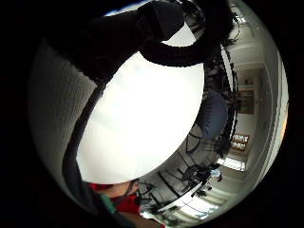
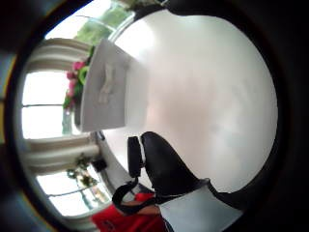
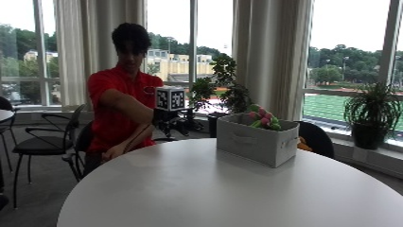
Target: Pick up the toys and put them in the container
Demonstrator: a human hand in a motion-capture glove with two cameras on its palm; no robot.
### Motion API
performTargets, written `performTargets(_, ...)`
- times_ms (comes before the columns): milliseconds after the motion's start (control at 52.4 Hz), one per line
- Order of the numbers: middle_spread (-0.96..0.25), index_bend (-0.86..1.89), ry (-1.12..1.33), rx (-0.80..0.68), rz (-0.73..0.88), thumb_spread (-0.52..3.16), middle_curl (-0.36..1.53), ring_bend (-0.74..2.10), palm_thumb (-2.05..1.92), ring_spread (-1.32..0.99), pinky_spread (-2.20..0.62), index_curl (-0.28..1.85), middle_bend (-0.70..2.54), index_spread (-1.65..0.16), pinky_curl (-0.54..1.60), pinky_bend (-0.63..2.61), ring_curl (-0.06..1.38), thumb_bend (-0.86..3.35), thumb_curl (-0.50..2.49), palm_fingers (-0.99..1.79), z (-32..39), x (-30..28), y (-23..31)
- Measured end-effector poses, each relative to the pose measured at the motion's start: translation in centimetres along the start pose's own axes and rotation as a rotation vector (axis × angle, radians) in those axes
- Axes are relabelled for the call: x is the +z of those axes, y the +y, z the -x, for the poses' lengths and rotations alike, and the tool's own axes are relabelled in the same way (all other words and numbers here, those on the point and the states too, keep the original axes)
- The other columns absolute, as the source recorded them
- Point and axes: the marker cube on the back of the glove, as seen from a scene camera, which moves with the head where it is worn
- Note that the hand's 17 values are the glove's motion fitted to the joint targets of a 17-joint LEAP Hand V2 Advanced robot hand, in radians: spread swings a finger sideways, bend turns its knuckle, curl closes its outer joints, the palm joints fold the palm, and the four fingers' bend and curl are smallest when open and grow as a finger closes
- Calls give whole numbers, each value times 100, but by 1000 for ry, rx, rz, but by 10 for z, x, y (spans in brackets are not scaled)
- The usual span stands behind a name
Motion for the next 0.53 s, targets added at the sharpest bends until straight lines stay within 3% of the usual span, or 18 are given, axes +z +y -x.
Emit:
performTargets(229, -15, 15, 110, -47, -6, 106, 26, 28, -6, -6, 12, 25, 15, -41, 30, 96, 29, -6, 24, -10, -9, 7, 3)
performTargets(534, -15, 15, 73, -27, -17, 107, 26, 28, -6, -6, 12, 26, 15, -41, 31, 95, 31, -6, 24, -10, -3, -2, 11)
